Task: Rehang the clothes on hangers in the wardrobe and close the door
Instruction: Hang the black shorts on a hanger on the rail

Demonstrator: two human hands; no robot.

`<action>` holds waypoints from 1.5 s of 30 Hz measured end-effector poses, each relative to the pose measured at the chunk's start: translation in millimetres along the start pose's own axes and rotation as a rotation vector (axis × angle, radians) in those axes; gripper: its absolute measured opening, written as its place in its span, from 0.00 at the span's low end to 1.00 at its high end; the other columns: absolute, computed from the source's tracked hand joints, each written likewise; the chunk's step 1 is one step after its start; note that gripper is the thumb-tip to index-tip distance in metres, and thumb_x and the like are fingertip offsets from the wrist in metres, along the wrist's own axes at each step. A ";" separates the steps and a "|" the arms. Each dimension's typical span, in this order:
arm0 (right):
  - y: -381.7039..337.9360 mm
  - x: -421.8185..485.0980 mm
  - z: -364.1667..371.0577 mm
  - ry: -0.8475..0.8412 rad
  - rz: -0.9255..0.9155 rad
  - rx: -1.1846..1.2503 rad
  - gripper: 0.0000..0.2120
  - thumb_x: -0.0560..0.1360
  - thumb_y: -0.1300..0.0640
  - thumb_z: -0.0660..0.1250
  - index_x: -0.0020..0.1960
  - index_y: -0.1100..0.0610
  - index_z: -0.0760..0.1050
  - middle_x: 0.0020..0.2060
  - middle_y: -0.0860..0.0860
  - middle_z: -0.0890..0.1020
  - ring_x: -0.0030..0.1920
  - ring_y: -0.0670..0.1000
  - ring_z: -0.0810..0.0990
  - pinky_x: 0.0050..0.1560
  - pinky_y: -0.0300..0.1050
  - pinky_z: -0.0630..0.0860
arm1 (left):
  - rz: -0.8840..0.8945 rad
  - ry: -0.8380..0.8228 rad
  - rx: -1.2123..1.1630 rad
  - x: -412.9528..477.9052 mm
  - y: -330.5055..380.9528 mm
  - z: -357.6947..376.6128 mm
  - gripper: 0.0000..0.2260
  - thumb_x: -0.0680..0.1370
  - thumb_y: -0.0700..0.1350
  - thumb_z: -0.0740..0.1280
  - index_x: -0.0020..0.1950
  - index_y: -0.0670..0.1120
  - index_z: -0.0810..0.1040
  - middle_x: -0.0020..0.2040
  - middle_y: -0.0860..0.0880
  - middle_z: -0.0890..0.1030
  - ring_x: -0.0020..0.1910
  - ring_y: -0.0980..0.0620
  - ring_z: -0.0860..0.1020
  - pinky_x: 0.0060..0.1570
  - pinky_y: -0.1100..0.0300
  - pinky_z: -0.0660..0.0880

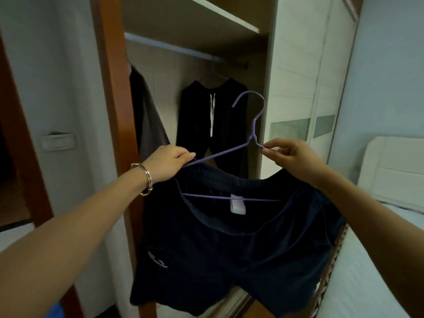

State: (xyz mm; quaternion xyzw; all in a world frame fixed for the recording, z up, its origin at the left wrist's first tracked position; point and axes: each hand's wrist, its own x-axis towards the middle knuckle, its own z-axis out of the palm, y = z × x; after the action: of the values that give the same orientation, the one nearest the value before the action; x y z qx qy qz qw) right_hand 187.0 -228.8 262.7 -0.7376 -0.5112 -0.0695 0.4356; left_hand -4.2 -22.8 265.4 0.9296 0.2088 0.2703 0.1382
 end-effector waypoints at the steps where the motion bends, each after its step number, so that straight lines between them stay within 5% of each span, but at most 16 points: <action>1: 0.8 6.0 3.2 0.029 0.019 -0.019 0.05 0.75 0.51 0.66 0.46 0.50 0.79 0.19 0.44 0.71 0.25 0.41 0.67 0.29 0.30 0.63 | 0.028 0.021 -0.007 13.9 1.3 5.4 0.17 0.79 0.50 0.58 0.32 0.45 0.73 0.30 0.48 0.73 0.33 0.51 0.72 0.34 0.59 0.62; 6: -4.2 29.3 12.7 0.103 0.110 -0.118 0.05 0.75 0.50 0.65 0.46 0.49 0.78 0.23 0.50 0.70 0.30 0.50 0.67 0.32 0.40 0.64 | 0.136 0.082 -0.159 68.5 -0.5 21.4 0.19 0.80 0.49 0.57 0.32 0.41 0.71 0.28 0.47 0.69 0.27 0.53 0.67 0.26 0.70 0.64; 8: -4.7 32.6 14.6 0.169 0.145 -0.123 0.05 0.75 0.49 0.65 0.45 0.49 0.78 0.27 0.54 0.73 0.33 0.53 0.69 0.38 0.43 0.65 | 0.199 0.016 -0.174 80.5 -0.6 23.9 0.19 0.79 0.51 0.57 0.31 0.45 0.71 0.28 0.48 0.70 0.28 0.53 0.68 0.29 0.67 0.64; 12: -11.5 36.8 19.3 0.247 0.197 -0.112 0.04 0.74 0.48 0.66 0.42 0.46 0.77 0.31 0.57 0.73 0.36 0.54 0.69 0.41 0.45 0.65 | 0.317 -0.142 -0.088 96.7 13.8 28.2 0.16 0.77 0.56 0.59 0.48 0.46 0.77 0.39 0.48 0.77 0.38 0.51 0.75 0.40 0.57 0.72; 17: -18.1 48.2 18.7 0.275 0.243 -0.250 0.10 0.76 0.49 0.64 0.53 0.52 0.78 0.31 0.50 0.77 0.31 0.47 0.72 0.36 0.38 0.68 | 0.402 -0.154 -0.320 124.4 17.9 41.7 0.11 0.79 0.47 0.59 0.42 0.45 0.76 0.32 0.52 0.75 0.31 0.56 0.74 0.41 0.61 0.73; 22: -5.4 33.2 31.1 0.394 -0.013 -0.732 0.20 0.70 0.45 0.69 0.57 0.54 0.76 0.53 0.53 0.78 0.53 0.53 0.73 0.54 0.45 0.68 | 0.401 -0.085 -0.364 147.1 5.0 62.2 0.11 0.79 0.45 0.58 0.40 0.44 0.75 0.30 0.52 0.74 0.29 0.54 0.74 0.37 0.63 0.72; 27: 15.9 38.2 69.6 -0.398 0.060 -0.942 0.29 0.69 0.34 0.63 0.65 0.45 0.69 0.61 0.45 0.76 0.62 0.48 0.70 0.65 0.46 0.62 | 0.409 -0.067 -0.360 172.3 1.9 79.3 0.11 0.79 0.45 0.58 0.41 0.43 0.76 0.30 0.51 0.73 0.29 0.53 0.74 0.37 0.63 0.72; 29: 37.3 45.8 82.0 -0.521 0.039 -1.009 0.25 0.72 0.37 0.61 0.67 0.44 0.67 0.63 0.45 0.75 0.64 0.49 0.70 0.64 0.47 0.61 | 0.417 -0.063 -0.369 183.8 1.4 84.4 0.11 0.80 0.45 0.58 0.41 0.43 0.75 0.30 0.51 0.73 0.30 0.53 0.74 0.37 0.64 0.72; 32: 67.2 62.0 83.4 -0.437 -0.019 -1.021 0.15 0.78 0.46 0.57 0.63 0.45 0.73 0.61 0.44 0.77 0.64 0.49 0.72 0.63 0.46 0.62 | 0.423 -0.075 -0.385 205.2 -0.5 94.8 0.11 0.80 0.44 0.58 0.42 0.43 0.75 0.30 0.50 0.73 0.30 0.54 0.74 0.36 0.66 0.72; 37: 116.7 98.3 69.5 -0.485 -0.057 -1.175 0.23 0.75 0.41 0.59 0.69 0.44 0.65 0.63 0.45 0.75 0.63 0.50 0.72 0.61 0.47 0.63 | 0.410 -0.097 -0.384 253.1 4.2 117.7 0.11 0.80 0.44 0.58 0.43 0.42 0.76 0.31 0.51 0.73 0.31 0.54 0.74 0.37 0.67 0.71; 42: 160.9 151.5 33.3 -0.083 0.003 -0.891 0.14 0.79 0.49 0.57 0.60 0.50 0.76 0.51 0.50 0.83 0.50 0.52 0.80 0.51 0.43 0.69 | 0.403 -0.145 -0.260 319.7 11.8 135.4 0.12 0.79 0.46 0.59 0.46 0.42 0.79 0.34 0.50 0.77 0.39 0.52 0.77 0.43 0.64 0.71; 45: 188.7 184.7 7.5 -0.014 0.121 -0.737 0.14 0.78 0.51 0.58 0.58 0.52 0.78 0.50 0.50 0.83 0.48 0.50 0.80 0.47 0.39 0.74 | 0.392 -0.184 -0.213 357.6 20.1 147.5 0.12 0.79 0.47 0.59 0.50 0.43 0.80 0.42 0.47 0.81 0.46 0.50 0.79 0.52 0.57 0.73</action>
State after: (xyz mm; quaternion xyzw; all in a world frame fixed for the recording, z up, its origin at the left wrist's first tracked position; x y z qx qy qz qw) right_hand 424.5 -113.8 251.5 -0.8742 -0.4104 -0.2181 0.1406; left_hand 358.9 104.0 311.6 0.9533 -0.0184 0.2267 0.1986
